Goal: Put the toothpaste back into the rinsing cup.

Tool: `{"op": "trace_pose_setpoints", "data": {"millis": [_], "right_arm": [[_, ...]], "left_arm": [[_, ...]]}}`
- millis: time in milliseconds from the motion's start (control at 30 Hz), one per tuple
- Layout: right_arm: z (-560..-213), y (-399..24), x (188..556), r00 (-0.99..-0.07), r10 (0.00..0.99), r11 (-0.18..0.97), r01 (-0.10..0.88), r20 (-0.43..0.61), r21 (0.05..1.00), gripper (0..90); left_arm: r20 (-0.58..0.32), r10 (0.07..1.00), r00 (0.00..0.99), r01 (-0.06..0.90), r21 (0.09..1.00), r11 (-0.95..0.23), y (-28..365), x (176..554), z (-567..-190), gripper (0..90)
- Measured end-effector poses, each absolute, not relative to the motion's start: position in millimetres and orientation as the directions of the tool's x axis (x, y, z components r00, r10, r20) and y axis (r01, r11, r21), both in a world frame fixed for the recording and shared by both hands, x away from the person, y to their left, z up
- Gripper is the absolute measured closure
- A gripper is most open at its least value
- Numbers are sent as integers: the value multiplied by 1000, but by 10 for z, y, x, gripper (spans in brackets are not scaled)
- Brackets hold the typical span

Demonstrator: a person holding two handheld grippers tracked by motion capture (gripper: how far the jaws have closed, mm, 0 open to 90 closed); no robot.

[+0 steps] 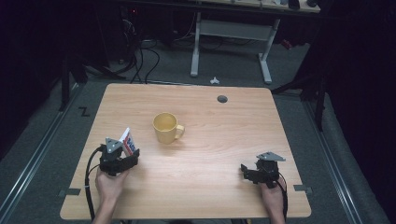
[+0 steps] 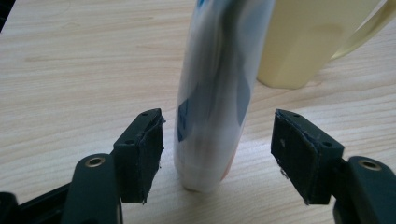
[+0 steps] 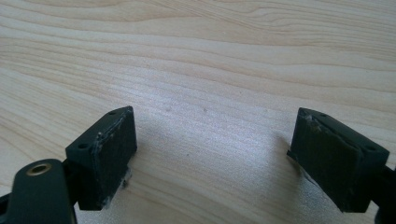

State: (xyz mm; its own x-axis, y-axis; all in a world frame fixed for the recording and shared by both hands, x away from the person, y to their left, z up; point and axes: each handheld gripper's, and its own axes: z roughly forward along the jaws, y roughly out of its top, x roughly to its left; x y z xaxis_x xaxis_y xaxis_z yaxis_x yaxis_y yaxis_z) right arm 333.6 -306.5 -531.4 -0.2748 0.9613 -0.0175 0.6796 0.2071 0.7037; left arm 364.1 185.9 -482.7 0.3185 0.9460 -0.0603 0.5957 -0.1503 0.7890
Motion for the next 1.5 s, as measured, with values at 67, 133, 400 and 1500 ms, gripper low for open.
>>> {"op": "trace_pose_setpoints", "data": {"millis": [67,133,400,1500], "right_arm": [[-5314,-3065,3336,-275,961,207,679,-18,704,144],[-5314,-3066,3336,-275,961,208,679,-18,704,144],[-5315,-3065,3336,-275,961,207,679,-18,705,144],[-5315,-3066,3336,-275,961,207,678,-18,705,144]], "left_arm": [[-63,945,321,594,791,-149,1850,3669,-4821,347],[-62,943,326,596,788,-154,1838,3696,-4817,355],[-64,942,328,584,798,-149,1812,3761,-4804,405],[-60,935,349,552,820,-153,1810,3750,-4725,648]]}}
